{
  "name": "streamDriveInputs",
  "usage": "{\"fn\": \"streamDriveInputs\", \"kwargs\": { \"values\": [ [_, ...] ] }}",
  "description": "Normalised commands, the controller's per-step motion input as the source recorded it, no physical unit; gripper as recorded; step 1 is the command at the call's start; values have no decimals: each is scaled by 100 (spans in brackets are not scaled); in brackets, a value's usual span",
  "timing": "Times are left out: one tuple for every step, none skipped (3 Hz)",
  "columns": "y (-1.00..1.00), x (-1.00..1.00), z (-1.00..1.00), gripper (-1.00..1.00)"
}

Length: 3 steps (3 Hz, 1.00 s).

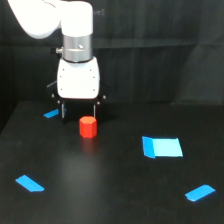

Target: Pick up the red object from the table

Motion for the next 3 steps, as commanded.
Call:
{"fn": "streamDriveInputs", "kwargs": {
  "values": [
    [-55,39,-1,99],
    [-59,-9,-4,100],
    [-47,-15,-9,100]
  ]
}}
